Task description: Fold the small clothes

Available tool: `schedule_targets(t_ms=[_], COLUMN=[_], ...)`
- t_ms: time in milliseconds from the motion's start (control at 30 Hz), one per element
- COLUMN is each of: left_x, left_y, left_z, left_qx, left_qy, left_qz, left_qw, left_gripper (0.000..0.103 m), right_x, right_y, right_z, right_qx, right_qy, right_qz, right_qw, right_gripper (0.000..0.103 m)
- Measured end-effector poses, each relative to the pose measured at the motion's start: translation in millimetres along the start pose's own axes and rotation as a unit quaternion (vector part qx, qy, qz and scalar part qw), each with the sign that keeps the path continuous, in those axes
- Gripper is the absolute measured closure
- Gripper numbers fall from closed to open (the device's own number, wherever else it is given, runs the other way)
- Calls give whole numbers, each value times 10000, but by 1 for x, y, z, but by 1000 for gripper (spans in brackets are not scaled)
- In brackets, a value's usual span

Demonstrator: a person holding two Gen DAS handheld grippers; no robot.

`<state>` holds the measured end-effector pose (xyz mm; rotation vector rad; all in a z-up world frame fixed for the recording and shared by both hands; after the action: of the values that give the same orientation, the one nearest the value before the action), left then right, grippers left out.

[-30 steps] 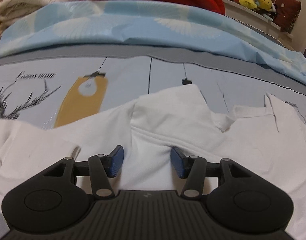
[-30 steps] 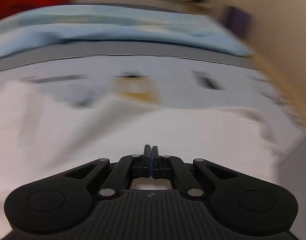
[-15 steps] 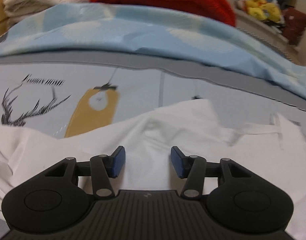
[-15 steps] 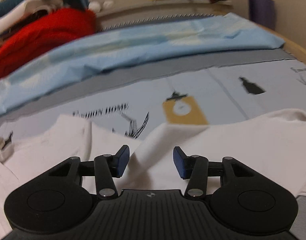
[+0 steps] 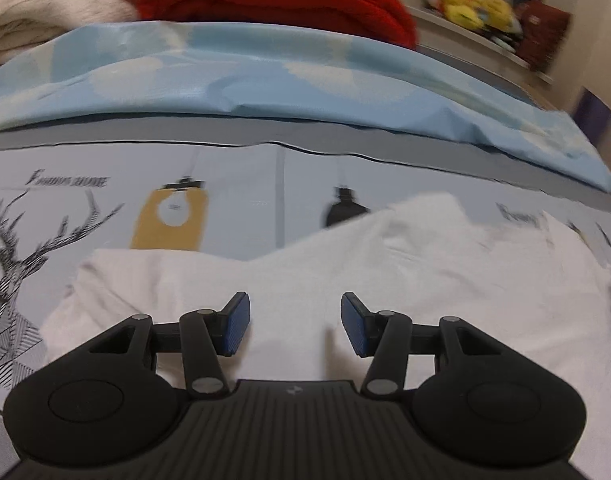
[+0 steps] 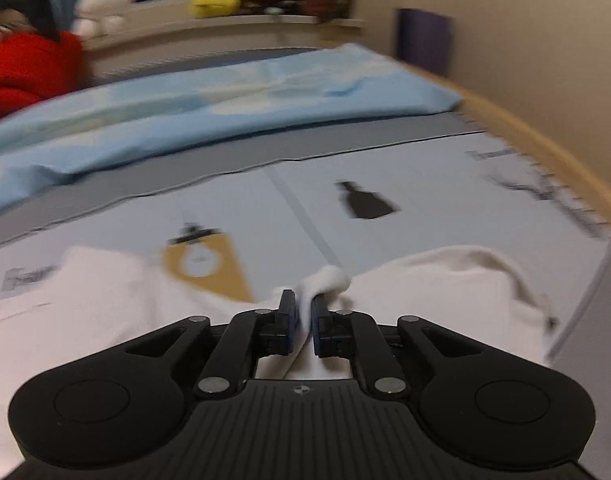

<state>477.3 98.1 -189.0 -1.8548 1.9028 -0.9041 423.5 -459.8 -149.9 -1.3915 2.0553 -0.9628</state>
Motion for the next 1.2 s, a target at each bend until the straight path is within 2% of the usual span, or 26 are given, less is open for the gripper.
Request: schedule_targets(t_ms=[33,67,133,200,267,333,367,400,467,533,600,700,800,833,867,900,933,1000,1033,1067,1133,1200], left_x=[5,10,20,26,27,25,22,20,19,15,16,17,25,27,29,31,32,38,42,43,40,30], left_y=[2,6,19,35,55,80,94,108,120,133,149,184,218,226,234,243,255,267,268,267,260,254], left_z=[-4,-7,-10,-12,-13,-14,-15,-20,-39,-60,-84,-111,-131,-137,-141,-145,-149,-161,-170,-179,-202,-227], left_qx=[-40,-102,-259,-407,-657,-1009,-1244,-1399,-1531,-1724,-1784,-2136,-2296,-2298,-2313,-2354,-2386,-2234,-2105,-1957,-1568,-1205], left_qy=[153,306,558,619,607,551,387,206,46,-7,175,422,472,429,373,342,336,322,356,404,497,551], left_qz=[78,176,411,610,568,563,663,860,1016,811,595,179,237,355,447,493,557,837,917,869,569,197], left_qw=[9998,9993,9973,9954,9944,9918,9893,9862,9830,9817,9820,9758,9719,9716,9711,9700,9689,9706,9726,9760,9847,9910], left_gripper=[47,47,47,47,47,52,56,56,56,56,56,56,57,60,70,91,97,98,98,98,98,98], right_x=[-5,-11,-16,-14,-12,-12,-14,-14,-12,-6,1,15,30,33,37,40,43,43,40,37,35,41], right_y=[-1,-2,0,5,14,27,35,43,66,88,115,155,188,197,208,216,223,239,244,246,233,206], right_z=[-8,-16,-30,-42,-57,-70,-83,-92,-115,-135,-157,-185,-211,-218,-228,-235,-242,-255,-261,-269,-285,-310], right_qx=[68,135,80,-108,-396,-763,-912,-1060,-1377,-1699,-2061,-2465,-2713,-2802,-2878,-2918,-2952,-3012,-2998,-2918,-2500,-1854], right_qy=[-217,-386,-541,-625,-782,-975,-1062,-1136,-1235,-1299,-1299,-1198,-996,-970,-952,-911,-869,-868,-913,-993,-1022,-1081], right_qz=[-103,-228,-411,-322,-140,-165,-223,-278,-346,-351,-435,-484,-424,-405,-403,-397,-394,-495,-574,-675,-622,-221], right_qw=[9997,9989,9977,9975,9960,9922,9899,9875,9821,9762,9689,9605,9564,9542,9521,9513,9507,9483,9479,9489,9608,9764], right_gripper=[75,70,68,68,68,66,65,63,59,58,57,56,56,56,56,56,56,57,72,103,103,103])
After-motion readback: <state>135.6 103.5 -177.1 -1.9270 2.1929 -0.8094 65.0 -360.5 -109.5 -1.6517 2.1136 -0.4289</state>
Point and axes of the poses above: each gripper's, at about its wrist camera, not at the fingertips, and z roughly the way its jaws point, x to its right, y to its underside, the point moved 8 cm from there along z, roughly the way its jaws point, and after that the axes turned 1 degree about x, right-handed, at the moved point
